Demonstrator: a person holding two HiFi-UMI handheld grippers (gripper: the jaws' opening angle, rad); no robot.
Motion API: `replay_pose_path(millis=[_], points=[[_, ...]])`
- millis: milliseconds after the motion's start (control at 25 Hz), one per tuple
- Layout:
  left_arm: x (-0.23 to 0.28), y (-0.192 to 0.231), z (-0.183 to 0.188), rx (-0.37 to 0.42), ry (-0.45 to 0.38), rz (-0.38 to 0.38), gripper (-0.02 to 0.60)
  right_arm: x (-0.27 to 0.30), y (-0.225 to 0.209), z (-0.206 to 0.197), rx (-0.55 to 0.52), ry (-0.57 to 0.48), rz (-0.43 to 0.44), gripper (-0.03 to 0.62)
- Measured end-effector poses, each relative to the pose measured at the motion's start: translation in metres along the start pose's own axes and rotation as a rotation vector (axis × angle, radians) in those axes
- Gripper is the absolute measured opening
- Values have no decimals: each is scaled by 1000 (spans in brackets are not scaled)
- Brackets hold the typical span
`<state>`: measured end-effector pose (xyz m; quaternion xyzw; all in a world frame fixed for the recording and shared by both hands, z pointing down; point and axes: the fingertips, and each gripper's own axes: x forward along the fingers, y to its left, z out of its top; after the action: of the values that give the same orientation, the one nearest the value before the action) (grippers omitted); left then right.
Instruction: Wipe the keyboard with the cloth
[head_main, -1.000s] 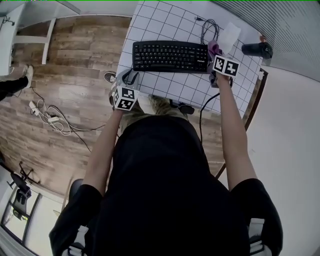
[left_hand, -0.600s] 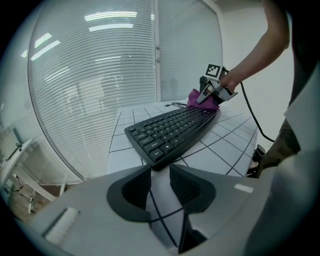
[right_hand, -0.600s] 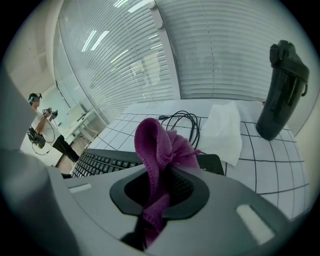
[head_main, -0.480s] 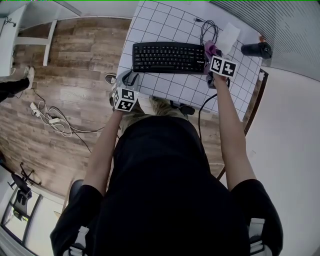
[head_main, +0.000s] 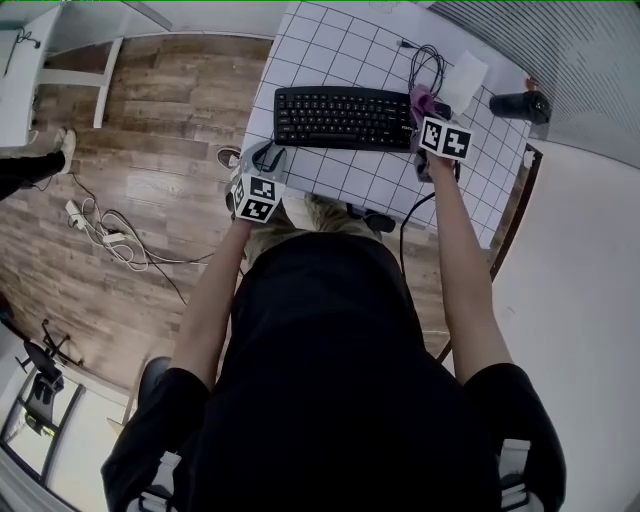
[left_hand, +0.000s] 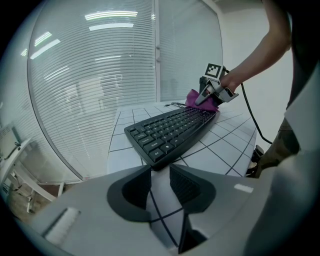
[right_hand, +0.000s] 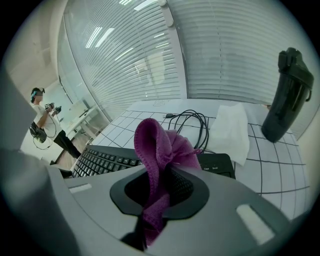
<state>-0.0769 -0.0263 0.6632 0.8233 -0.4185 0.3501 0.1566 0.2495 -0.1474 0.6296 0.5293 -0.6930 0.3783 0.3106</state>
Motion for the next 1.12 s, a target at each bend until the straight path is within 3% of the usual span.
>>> replay_pose_path(millis=[1120], points=[[-1,-1,1,-2,-2,-9,112,13,74,-10,-51,30,116,66]])
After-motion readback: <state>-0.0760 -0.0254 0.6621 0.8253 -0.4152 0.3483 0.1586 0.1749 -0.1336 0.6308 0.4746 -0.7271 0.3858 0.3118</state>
